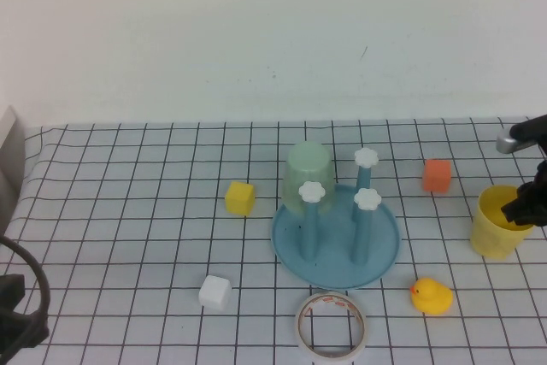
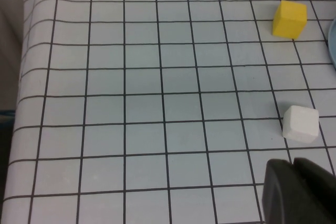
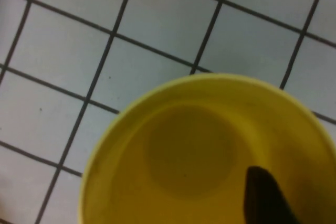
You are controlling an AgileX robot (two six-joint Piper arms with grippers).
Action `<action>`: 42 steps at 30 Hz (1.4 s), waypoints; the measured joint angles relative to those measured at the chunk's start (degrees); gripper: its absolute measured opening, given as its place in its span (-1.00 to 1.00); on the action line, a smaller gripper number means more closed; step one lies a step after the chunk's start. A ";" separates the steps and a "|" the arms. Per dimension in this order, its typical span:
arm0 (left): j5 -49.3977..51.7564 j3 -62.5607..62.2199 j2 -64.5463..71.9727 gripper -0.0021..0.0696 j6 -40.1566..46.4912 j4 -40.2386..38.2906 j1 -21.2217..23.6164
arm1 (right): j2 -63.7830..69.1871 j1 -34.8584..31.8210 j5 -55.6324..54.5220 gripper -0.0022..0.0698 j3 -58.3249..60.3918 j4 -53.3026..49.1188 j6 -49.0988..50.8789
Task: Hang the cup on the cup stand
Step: Pick up the cup from the table, then adjust the cup with two arms
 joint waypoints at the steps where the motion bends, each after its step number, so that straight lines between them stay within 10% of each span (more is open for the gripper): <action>1: -0.09 0.09 0.00 -0.95 0.11 -0.22 0.00 | 0.00 0.00 0.26 -0.40 0.00 0.00 0.00; 7: -0.49 0.09 0.00 -0.95 0.11 -1.86 0.00 | 0.00 0.00 1.41 -0.86 0.00 0.00 0.11; 28: -15.67 0.09 0.00 -0.95 0.21 -5.16 0.00 | -26.14 1.60 -16.70 -0.88 -0.10 12.24 0.11; 42: -25.87 0.09 0.00 -0.95 0.21 -1.06 0.00 | -38.50 18.29 -36.35 -0.88 0.01 14.01 0.23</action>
